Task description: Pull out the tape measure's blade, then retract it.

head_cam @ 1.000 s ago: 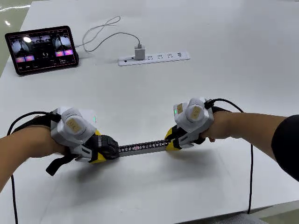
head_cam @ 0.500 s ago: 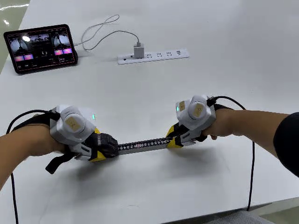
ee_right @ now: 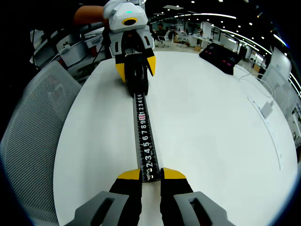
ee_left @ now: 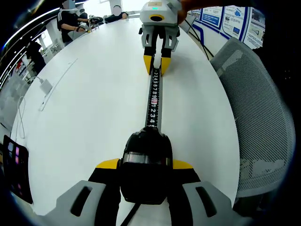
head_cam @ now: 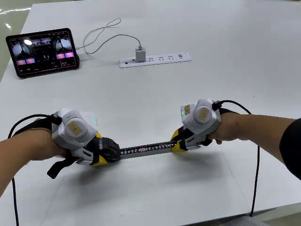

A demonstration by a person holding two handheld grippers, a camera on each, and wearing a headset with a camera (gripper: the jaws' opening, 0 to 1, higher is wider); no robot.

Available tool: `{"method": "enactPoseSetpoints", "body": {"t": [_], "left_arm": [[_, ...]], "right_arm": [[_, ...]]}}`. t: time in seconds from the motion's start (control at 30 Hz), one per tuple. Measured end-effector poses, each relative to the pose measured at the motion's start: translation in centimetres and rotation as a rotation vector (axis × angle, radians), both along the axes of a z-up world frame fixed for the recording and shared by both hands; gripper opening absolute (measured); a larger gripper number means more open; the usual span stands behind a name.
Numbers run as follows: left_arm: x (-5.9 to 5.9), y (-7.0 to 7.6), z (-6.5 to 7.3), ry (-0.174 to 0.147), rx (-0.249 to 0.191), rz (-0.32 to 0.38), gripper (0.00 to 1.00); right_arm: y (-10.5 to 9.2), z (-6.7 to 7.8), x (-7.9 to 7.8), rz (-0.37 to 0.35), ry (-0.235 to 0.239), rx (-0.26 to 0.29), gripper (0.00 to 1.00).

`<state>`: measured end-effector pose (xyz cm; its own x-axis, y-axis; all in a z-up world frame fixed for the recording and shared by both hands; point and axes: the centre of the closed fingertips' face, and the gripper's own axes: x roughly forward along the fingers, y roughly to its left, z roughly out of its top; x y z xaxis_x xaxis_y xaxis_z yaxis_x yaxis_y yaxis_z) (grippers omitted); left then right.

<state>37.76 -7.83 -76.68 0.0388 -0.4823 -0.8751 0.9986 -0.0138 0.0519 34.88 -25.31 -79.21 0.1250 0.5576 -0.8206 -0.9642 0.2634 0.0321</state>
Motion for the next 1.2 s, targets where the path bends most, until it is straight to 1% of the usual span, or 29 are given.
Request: {"method": "enactPoseSetpoints", "body": {"t": [0.03, 0.37, 0.5, 0.63, 1.2], "left_arm": [[0.0, 0.0, 0.0, 0.001, 0.0, 0.0, 0.33], [0.2, 0.0, -0.1, -0.002, 0.001, -0.001, 0.33], [0.2, 0.0, -0.1, -0.003, 0.001, -0.001, 0.33], [0.2, 0.0, -0.1, -0.003, 0.002, -0.001, 0.33], [0.2, 0.0, -0.2, -0.005, 0.0, 0.002, 0.33]], "right_arm": [[0.0, 0.0, 0.0, 0.008, -0.006, -0.004, 0.1], [-0.2, 0.0, 0.0, 0.004, -0.002, 0.001, 0.1], [-0.4, 0.0, -0.1, -0.006, 0.005, 0.006, 0.1], [-0.7, 0.0, -0.1, -0.007, 0.001, 0.007, 0.1], [-1.5, 0.0, -0.3, -0.001, 0.0, -0.008, 0.1]]}}
